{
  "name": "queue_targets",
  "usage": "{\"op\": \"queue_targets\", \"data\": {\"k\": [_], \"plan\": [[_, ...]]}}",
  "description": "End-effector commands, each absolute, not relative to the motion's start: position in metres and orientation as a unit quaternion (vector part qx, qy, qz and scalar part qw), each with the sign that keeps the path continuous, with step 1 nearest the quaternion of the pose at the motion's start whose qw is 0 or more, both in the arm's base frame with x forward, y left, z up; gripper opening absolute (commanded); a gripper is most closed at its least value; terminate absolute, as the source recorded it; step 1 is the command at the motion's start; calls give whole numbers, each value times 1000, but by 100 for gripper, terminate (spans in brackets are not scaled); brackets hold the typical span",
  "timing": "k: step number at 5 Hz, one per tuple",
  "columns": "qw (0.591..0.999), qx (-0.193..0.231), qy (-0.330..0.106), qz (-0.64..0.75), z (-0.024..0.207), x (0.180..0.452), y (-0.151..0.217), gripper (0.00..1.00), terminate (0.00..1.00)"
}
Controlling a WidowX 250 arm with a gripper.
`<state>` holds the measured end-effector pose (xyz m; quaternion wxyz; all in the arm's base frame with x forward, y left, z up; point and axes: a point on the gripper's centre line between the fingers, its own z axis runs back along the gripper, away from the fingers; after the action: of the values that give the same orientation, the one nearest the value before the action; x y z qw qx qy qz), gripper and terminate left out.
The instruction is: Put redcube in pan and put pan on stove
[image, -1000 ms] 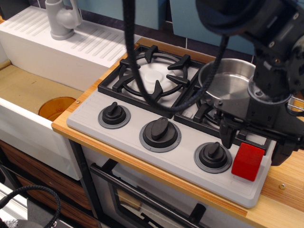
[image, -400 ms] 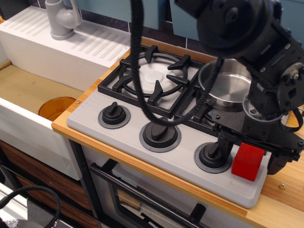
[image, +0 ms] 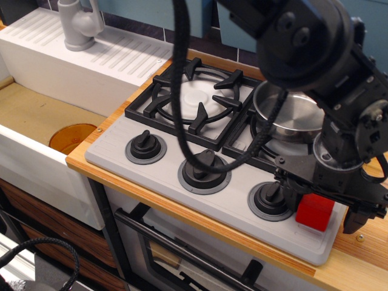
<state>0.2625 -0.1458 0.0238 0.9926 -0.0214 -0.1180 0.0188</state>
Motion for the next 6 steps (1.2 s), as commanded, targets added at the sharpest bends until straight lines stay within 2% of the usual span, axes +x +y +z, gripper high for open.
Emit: {"op": "queue_targets", "data": {"k": [1,2,4,5,6], "plan": [[993,-20,-115,22,41,263,-150,0,0],[994,-11,-104,21,55,263,-149,0,0],[998,18,-63,9,115,268,-136,0,0],[998,25,-50,-7,135,289,-126,0,0],[998,24,-46,-25,142,316,-116,0,0]]}}
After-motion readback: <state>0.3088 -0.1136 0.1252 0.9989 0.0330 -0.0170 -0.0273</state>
